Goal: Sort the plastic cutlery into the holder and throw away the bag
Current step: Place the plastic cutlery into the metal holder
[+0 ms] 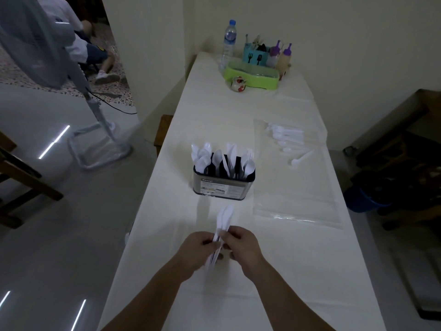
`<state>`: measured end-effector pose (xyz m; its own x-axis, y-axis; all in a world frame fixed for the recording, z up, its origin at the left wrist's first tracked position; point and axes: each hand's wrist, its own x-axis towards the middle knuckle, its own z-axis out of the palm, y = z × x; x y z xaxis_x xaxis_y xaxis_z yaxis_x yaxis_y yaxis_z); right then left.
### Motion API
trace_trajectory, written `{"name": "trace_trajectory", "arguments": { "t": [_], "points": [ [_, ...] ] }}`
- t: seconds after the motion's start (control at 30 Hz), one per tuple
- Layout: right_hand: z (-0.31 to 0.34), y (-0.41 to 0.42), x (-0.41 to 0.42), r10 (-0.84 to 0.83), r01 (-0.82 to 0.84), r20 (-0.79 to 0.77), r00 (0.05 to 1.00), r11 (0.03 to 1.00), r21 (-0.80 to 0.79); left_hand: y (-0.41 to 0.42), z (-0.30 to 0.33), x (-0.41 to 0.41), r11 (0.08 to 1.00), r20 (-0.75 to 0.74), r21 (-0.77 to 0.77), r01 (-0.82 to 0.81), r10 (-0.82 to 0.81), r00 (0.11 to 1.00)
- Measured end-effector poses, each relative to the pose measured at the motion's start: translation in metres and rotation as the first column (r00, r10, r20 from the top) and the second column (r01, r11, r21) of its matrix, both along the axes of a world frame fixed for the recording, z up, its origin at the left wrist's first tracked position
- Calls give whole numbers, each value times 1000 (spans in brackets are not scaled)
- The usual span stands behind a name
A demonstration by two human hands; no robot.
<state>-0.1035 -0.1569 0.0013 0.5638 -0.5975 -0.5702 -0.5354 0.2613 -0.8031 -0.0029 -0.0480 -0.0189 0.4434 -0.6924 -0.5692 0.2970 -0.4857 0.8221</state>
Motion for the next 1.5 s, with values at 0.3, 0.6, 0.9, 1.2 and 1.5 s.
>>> {"name": "trace_trajectory", "arguments": {
  "t": [0.3, 0.6, 0.9, 1.2, 1.5],
  "points": [
    [10, -15, 6, -94, 86, 87, 992, 992, 92, -6, 10, 3, 998, -79, -23, -63, 61, 995],
    [12, -22, 8, -26, 25, 63, 998, 999, 21, -14, 15, 4, 1000, 20, -7, -9, 10, 1000],
    [22, -55, 12, 106, -94, 13, 994, 925, -368, -17, 17, 5, 990, 148, 36, 136, -140, 979],
    [43, -63, 18, 206, -262, -162, 965, 788, -557, -43, 9, 3, 973, 288, 44, 226, -229, 930],
    [47, -74, 26, 130, -211, -182, 975, 802, -558, -59, 16, 12, 969, 350, -16, 248, -227, 909]
  ]
}}
